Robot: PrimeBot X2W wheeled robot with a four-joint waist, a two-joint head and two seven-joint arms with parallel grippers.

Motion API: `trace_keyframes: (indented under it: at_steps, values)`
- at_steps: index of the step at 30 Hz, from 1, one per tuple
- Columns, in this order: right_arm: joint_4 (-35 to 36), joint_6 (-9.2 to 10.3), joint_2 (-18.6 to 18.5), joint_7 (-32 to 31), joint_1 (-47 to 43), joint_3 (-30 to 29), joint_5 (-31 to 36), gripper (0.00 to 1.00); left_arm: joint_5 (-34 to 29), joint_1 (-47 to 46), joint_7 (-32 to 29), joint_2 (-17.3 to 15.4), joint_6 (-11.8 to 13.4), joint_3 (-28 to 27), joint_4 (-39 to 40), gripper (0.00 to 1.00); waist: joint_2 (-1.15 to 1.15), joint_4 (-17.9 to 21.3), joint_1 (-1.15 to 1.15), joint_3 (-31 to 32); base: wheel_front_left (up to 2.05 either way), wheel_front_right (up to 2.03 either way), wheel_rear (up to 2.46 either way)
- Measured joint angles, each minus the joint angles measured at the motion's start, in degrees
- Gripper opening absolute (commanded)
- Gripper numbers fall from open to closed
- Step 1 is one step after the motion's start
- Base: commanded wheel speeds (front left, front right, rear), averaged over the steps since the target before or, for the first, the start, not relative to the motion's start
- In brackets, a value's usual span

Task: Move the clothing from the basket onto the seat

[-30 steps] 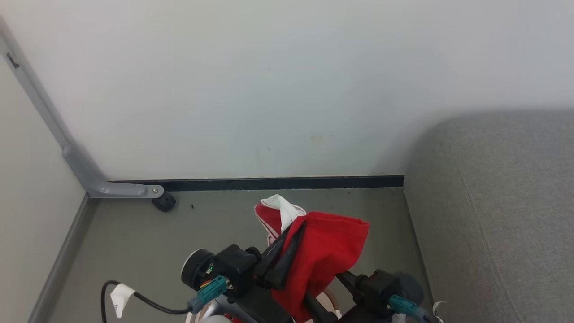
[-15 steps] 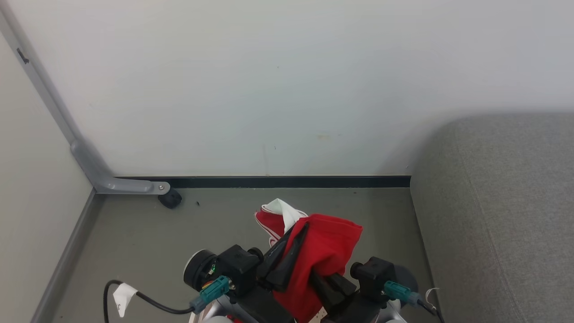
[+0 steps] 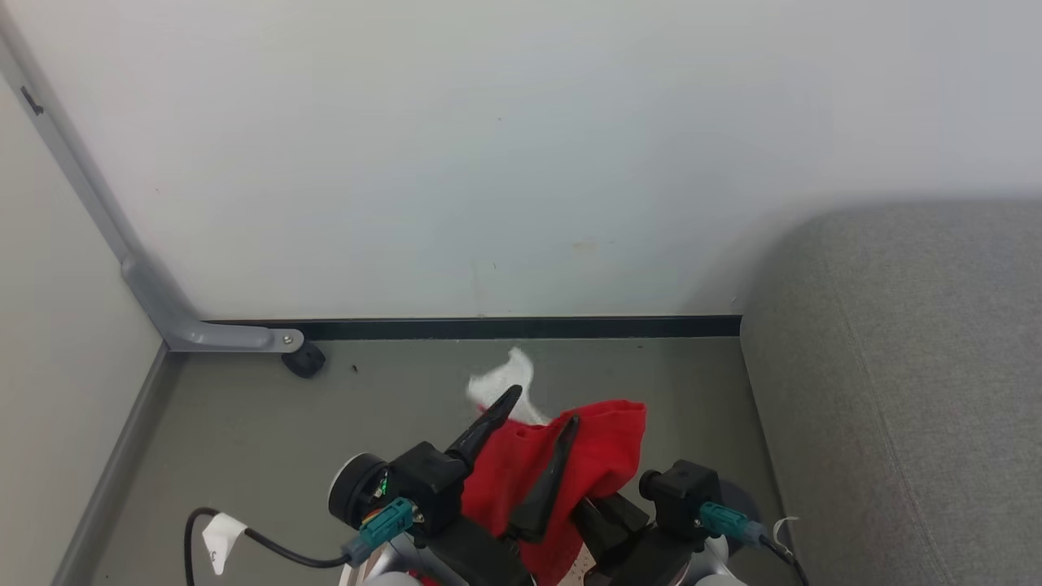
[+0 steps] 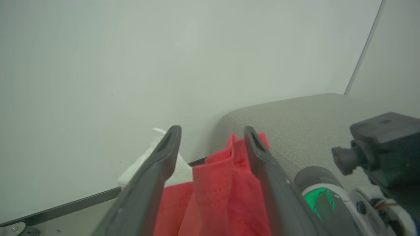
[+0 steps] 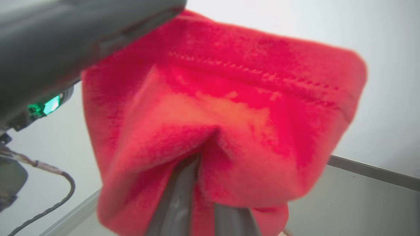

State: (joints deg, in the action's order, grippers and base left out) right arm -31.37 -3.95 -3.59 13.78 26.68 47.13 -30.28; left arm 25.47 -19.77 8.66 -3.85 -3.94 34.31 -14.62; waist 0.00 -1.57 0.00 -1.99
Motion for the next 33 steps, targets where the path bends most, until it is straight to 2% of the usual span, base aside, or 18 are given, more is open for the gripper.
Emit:
trace_keyframes:
  at_steps: [8, 17, 33]
  values:
    - [-2.1, 0.0, 0.0, 0.4, 1.2, -1.9, -0.6, 0.0, 0.0, 0.1, 0.0, -0.9, 0.5, -0.2, 0.0, 1.0, 0.0, 0.6, 0.0, 0.2, 0.0, 0.0, 0.0]
    - [-4.0, 0.51, -0.2, 0.4, 2.1, -5.6, -0.6, 0.0, -0.4, 4.1, 0.5, -4.1, 2.0, -0.8, 0.8, 1.0, 0.0, 2.0, 0.0, 0.3, 0.0, 0.0, 0.0]
    - [0.0, 4.41, -6.6, 0.4, 2.3, -15.8, -1.2, 0.0, -1.5, 8.5, 0.6, -6.9, 3.0, -0.3, 5.0, 1.0, 0.0, 7.6, 0.0, -1.4, 0.0, 0.0, 0.0]
